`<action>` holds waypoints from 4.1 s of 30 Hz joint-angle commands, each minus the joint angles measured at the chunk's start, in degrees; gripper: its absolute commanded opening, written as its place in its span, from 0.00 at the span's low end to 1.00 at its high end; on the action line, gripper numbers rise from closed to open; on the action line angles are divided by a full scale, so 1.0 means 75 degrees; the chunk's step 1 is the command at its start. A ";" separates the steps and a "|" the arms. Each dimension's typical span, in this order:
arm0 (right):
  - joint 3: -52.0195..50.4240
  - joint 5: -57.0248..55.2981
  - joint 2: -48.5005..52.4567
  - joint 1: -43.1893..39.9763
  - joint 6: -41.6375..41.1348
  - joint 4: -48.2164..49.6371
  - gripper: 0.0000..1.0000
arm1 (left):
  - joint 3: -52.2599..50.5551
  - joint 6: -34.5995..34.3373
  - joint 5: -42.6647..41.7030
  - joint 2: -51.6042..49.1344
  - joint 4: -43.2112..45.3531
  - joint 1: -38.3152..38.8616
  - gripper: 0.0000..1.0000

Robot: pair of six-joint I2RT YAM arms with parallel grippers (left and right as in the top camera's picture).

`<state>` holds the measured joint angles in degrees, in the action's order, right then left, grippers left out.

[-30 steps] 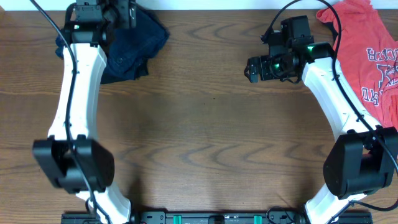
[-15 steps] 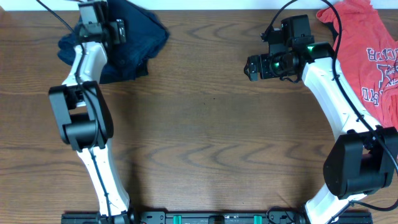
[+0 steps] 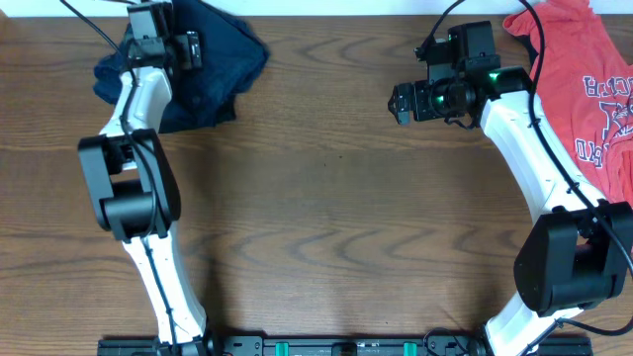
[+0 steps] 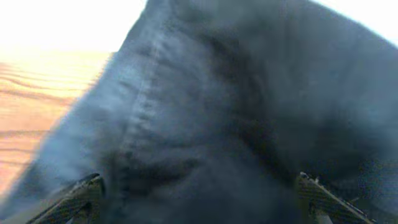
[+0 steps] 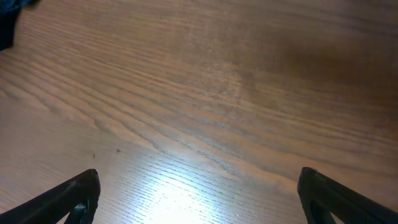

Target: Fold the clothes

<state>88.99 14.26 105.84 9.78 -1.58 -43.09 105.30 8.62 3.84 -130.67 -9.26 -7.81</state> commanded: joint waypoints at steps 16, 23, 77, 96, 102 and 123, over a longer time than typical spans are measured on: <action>0.4164 -0.0195 -0.1641 -0.0082 0.0592 -0.2611 0.99 | 0.0041 -0.0277 0.0041 0.3561 -0.1996 0.0064 0.98; 0.4164 -0.0093 -0.2541 0.0079 0.0449 -0.2629 0.99 | 0.0041 -0.0277 0.0038 0.3550 -0.2162 0.0067 0.98; -1.1162 -0.1530 -1.3615 -0.0901 0.0452 0.5441 0.99 | 0.0041 -0.0277 0.0038 0.3550 -0.2396 0.0064 0.98; -1.1826 -0.1472 -1.4076 -0.0851 0.0446 0.5211 0.99 | 0.0041 -0.0277 0.0038 0.3550 -0.2396 0.0064 0.98; -1.1823 -0.1472 -1.4076 -0.0851 0.0446 0.5208 0.99 | 0.0041 -0.0277 0.0038 0.3550 -0.2396 0.0064 0.98; -1.1823 -0.1472 -1.4073 -0.0851 0.0446 0.5211 0.99 | 0.0038 -0.0277 0.0038 0.3550 -0.2396 0.0067 0.98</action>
<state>0.56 3.18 0.69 3.44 2.09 -3.95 105.47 7.27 3.84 -103.74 -27.07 -7.38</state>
